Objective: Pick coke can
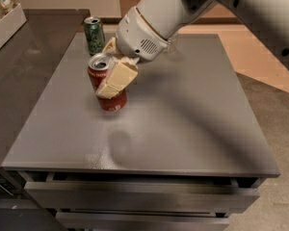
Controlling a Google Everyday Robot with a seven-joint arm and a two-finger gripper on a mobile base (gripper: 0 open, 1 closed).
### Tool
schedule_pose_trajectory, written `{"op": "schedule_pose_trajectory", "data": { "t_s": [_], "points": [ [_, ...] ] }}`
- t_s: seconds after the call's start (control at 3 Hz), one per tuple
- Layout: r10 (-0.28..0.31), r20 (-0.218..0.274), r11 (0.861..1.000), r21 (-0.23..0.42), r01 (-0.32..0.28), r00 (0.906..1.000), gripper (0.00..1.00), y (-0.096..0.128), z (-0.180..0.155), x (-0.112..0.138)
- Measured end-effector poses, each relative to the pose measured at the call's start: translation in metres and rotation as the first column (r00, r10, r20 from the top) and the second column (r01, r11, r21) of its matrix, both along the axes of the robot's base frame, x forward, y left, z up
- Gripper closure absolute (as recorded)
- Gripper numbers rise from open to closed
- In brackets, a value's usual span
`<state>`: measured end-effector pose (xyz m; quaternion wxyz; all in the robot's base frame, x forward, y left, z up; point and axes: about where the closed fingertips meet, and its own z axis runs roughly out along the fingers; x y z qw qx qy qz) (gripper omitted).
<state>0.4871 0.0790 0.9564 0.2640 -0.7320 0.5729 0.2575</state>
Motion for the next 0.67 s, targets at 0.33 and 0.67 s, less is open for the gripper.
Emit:
{"op": "schedule_pose_trajectory", "data": {
  "t_s": [0.33,0.67],
  "points": [
    [0.062,-0.002,0.996,0.069,-0.062,0.998,1.0,0.0034,0.0608,-0.0019],
    [0.062,-0.002,0.996,0.069,-0.062,0.998,1.0,0.0035,0.0609,-0.0019]
  ]
}}
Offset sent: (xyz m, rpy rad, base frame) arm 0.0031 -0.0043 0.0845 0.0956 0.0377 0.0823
